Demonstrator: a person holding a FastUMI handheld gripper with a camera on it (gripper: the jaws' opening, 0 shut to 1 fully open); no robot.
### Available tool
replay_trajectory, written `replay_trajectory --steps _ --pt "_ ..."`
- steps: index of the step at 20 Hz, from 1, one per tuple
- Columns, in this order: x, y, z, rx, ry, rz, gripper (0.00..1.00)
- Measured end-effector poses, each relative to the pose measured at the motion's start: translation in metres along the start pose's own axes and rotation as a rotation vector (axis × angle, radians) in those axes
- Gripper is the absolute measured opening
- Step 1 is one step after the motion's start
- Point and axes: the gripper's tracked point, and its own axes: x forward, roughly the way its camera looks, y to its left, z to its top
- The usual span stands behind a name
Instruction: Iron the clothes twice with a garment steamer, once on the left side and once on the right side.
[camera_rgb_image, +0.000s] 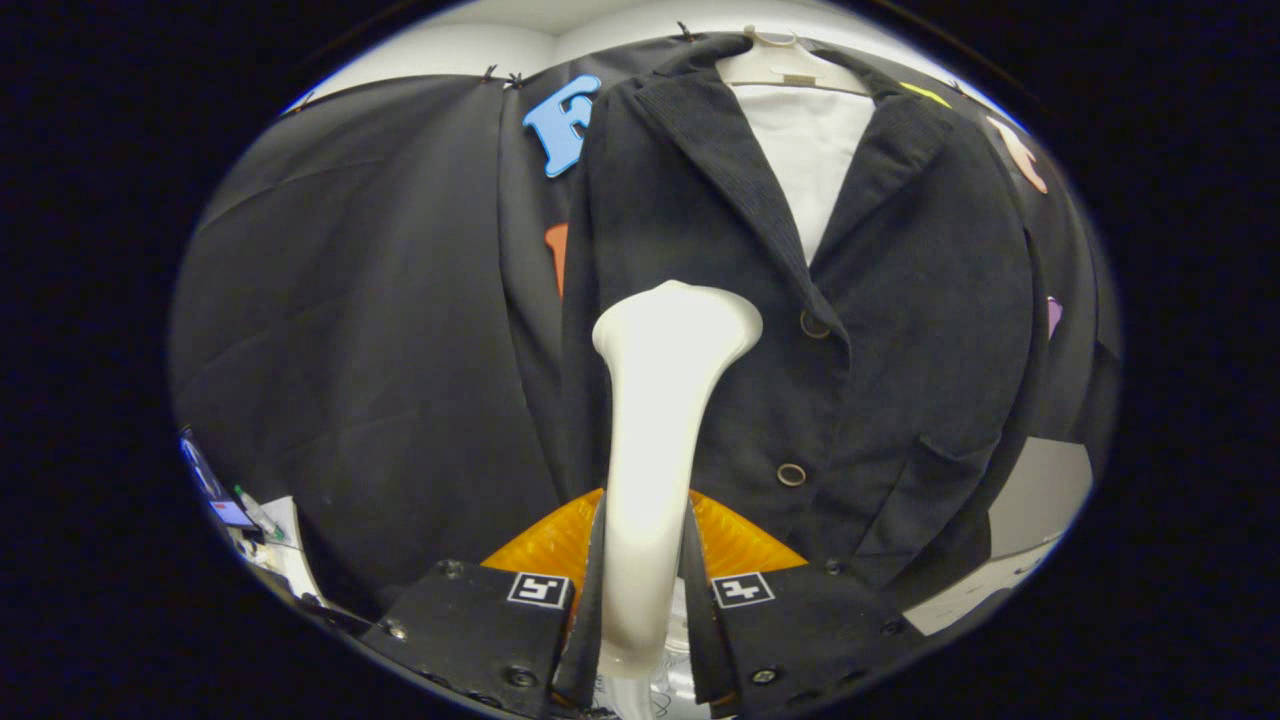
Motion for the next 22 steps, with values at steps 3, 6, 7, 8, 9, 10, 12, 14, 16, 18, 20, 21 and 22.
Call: replay_trajectory --steps 3,6,7,8,9,10,12,14,16,18,20,21,22 --pt "0.000 -0.009 -0.019 0.002 0.025 -0.007 0.38" --pt "-0.002 -0.017 -0.040 -0.005 0.053 -0.015 0.38" --pt "-0.002 -0.019 -0.046 -0.009 0.063 -0.017 0.39" --pt "-0.001 -0.021 -0.053 -0.010 0.073 -0.018 0.38" --pt "0.000 -0.022 -0.059 -0.010 0.084 -0.019 0.39" --pt "0.003 -0.023 -0.065 -0.010 0.094 -0.018 0.38" --pt "0.007 -0.024 -0.076 -0.009 0.115 -0.017 0.39" --pt "0.009 -0.026 -0.089 -0.009 0.134 -0.016 0.38" --pt "0.007 -0.024 -0.101 -0.008 0.155 -0.008 0.39" --pt "0.006 -0.024 -0.113 -0.010 0.176 -0.005 0.39" --pt "0.004 -0.025 -0.126 -0.011 0.193 -0.004 0.39" --pt "0.005 -0.026 -0.131 -0.010 0.199 -0.005 0.39" --pt "0.004 -0.026 -0.135 -0.011 0.204 -0.006 0.39"
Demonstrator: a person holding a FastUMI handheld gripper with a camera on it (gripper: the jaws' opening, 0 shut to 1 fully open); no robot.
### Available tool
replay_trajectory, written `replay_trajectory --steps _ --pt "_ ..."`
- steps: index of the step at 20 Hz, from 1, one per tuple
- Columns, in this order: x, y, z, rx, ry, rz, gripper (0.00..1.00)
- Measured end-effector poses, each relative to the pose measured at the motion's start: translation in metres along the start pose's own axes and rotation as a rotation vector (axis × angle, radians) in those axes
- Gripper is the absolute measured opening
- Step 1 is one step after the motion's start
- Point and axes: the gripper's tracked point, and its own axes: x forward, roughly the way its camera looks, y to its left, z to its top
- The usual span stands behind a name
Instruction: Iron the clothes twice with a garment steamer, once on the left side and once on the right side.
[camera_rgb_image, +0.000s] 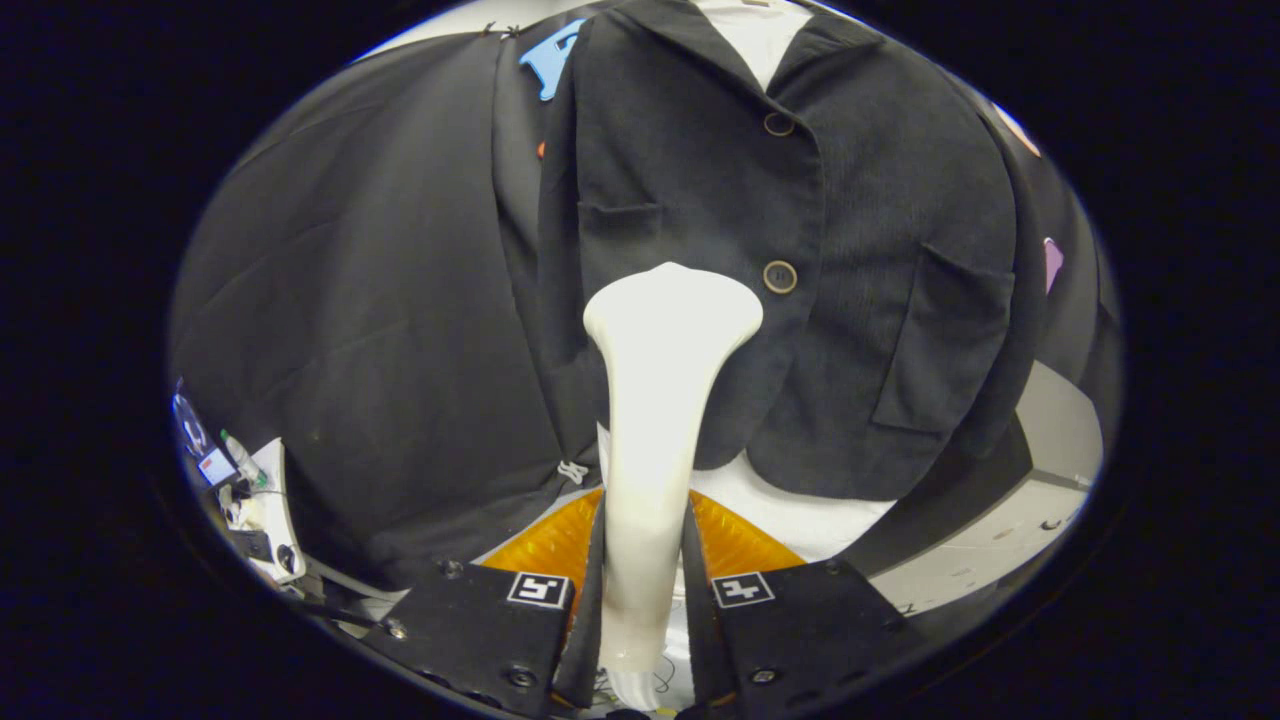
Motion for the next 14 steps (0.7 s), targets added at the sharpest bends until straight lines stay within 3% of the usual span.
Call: replay_trajectory --steps 14 --pt "-0.024 -0.013 -0.045 0.002 0.036 0.007 0.39"
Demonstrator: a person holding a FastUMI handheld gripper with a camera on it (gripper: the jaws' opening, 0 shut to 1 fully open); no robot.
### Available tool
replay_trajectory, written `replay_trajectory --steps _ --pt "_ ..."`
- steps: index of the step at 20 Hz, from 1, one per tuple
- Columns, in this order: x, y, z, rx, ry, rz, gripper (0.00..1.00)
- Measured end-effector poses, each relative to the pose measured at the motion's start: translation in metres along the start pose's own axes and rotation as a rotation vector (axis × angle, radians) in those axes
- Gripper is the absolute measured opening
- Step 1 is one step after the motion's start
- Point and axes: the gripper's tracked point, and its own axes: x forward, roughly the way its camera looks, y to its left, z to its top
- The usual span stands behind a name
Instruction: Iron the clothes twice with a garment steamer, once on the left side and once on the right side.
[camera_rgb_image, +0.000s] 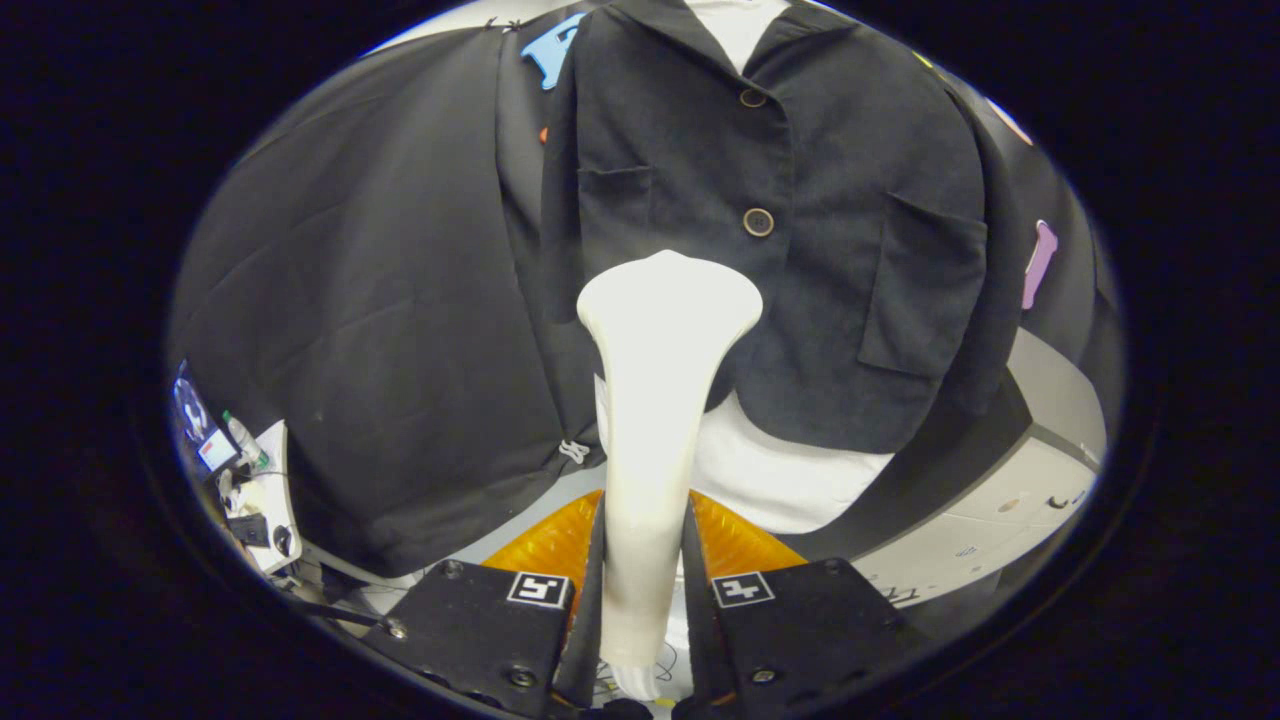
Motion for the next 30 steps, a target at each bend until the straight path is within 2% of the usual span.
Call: replay_trajectory --steps 11,17,22,30 --pt "-0.054 -0.061 -0.039 0.026 -0.021 -0.060 0.39" --pt "-0.113 -0.116 -0.062 0.067 -0.048 -0.099 0.39" --pt "-0.171 -0.173 -0.117 0.117 -0.049 -0.162 0.39" --pt "-0.271 -0.282 -0.198 0.307 -0.076 -0.293 0.39"
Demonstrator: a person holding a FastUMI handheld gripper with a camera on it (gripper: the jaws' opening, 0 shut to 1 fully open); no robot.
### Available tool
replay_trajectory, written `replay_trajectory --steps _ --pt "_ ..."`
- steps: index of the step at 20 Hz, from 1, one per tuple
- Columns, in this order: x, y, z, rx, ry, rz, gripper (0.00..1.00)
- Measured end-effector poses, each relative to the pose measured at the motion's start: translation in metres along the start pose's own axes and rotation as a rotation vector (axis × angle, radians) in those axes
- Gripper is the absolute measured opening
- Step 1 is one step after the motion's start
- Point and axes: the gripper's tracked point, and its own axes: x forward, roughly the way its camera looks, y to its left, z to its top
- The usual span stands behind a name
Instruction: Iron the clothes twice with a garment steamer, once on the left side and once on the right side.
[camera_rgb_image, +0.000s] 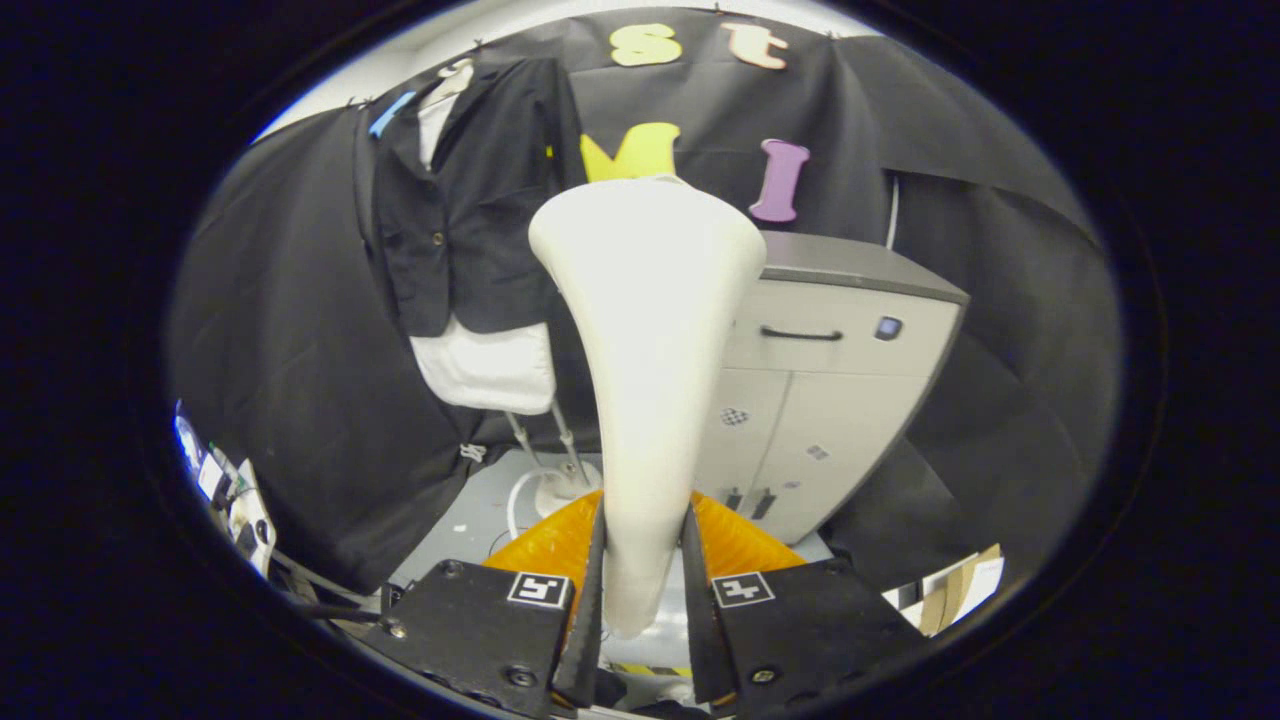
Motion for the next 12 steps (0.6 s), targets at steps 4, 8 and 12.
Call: replay_trajectory --steps 4,8,12 --pt "-0.031 -0.054 -0.019 0.066 -0.020 -0.056 0.39" --pt "-0.055 -0.083 -0.034 0.071 -0.043 -0.078 0.39" --pt "-0.068 -0.093 -0.048 0.075 -0.043 -0.056 0.38"
